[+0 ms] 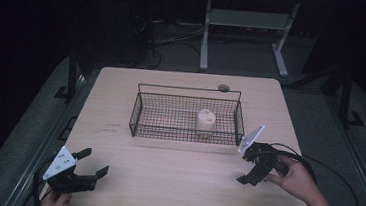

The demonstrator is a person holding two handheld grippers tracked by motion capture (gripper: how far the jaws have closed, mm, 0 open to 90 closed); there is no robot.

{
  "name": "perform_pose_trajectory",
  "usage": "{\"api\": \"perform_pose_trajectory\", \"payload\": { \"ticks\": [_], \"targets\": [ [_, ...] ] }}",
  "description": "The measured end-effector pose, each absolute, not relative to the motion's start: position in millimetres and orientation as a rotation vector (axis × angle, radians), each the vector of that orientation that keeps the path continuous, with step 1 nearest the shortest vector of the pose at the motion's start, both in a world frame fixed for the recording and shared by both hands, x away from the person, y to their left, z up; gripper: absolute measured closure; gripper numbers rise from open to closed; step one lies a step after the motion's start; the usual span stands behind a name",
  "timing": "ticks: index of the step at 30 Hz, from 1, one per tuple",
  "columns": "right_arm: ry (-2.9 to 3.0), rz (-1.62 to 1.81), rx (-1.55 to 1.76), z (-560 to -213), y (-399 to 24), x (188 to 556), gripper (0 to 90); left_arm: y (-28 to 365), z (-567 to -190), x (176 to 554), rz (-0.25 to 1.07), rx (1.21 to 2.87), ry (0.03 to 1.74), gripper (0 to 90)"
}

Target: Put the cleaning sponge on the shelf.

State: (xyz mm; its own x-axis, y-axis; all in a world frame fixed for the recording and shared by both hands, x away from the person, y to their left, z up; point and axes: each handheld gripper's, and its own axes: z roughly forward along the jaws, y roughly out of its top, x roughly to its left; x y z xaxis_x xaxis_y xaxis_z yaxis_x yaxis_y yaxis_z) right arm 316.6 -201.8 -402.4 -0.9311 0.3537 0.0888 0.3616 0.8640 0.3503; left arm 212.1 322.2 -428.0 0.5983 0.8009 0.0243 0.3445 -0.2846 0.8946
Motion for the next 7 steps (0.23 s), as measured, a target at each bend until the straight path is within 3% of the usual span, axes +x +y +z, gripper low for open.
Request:
{"api": "perform_pose_trajectory", "payload": {
  "ticks": [7],
  "targets": [
    [-3.015, -0.604, -0.577, -407.5, -204.2, 309.1, 16.5, 320.8, -428.7, 212.7, 0.597, 1.882, 0.918, 14.1]
  ]
}}
